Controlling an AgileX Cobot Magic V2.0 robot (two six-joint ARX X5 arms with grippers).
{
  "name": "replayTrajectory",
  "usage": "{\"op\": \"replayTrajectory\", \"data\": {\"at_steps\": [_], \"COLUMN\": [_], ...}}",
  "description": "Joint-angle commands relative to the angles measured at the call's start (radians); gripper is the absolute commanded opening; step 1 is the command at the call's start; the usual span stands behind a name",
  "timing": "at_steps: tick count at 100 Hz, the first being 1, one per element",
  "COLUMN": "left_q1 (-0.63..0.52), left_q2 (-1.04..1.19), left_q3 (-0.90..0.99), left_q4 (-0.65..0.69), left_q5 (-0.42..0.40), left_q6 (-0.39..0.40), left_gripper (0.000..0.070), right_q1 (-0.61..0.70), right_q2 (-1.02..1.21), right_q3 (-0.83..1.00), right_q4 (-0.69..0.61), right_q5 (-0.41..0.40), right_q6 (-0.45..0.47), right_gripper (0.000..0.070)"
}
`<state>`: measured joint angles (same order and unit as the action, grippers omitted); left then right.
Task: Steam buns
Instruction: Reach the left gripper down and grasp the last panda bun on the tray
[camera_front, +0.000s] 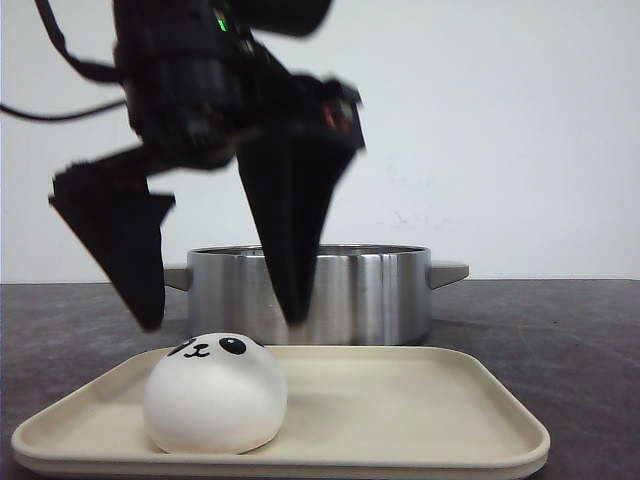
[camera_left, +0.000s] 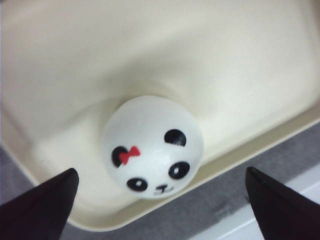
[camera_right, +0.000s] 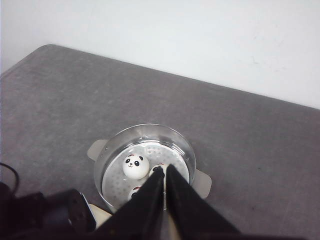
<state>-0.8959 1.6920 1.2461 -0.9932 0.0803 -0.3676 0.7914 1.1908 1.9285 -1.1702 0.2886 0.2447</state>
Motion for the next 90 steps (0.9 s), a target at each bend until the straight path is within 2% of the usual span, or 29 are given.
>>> {"op": "replayTrajectory", "data": {"at_steps": [1, 39, 46, 50, 55, 68, 90], "left_q1": [-0.016, -0.025, -0.024, -0.025, -0.025, -0.025, -0.029], "left_q2": [0.043, 0.125, 0.125, 0.125, 0.125, 0.125, 0.042], "left_q3": [0.01, 0.01, 0.01, 0.01, 0.01, 0.01, 0.032], "left_q4": [0.008, 0.051, 0.044, 0.039, 0.034, 0.02, 0.015], "left_q5": [-0.002, -0.002, -0.003, -0.003, -0.003, -0.003, 0.008], "left_q6": [-0.013, -0.02, -0.019, -0.019, -0.019, -0.002, 0.027], "left_gripper": [0.07, 0.0688, 0.0545, 0.0405, 0.0269, 0.0002, 0.0], "right_q1": [0.01, 0.012, 0.012, 0.012, 0.012, 0.012, 0.012], "right_q2": [0.004, 0.003, 0.003, 0.003, 0.003, 0.003, 0.003], "right_q3": [0.018, 0.018, 0.018, 0.018, 0.018, 0.018, 0.018], "right_q4": [0.008, -0.03, -0.03, -0.03, -0.03, -0.03, -0.03], "right_q5": [0.0, 0.0, 0.0, 0.0, 0.0, 0.0, 0.0], "right_q6": [0.018, 0.039, 0.039, 0.039, 0.039, 0.039, 0.039], "right_gripper": [0.0, 0.0, 0.0, 0.0, 0.0, 0.0, 0.0]}}
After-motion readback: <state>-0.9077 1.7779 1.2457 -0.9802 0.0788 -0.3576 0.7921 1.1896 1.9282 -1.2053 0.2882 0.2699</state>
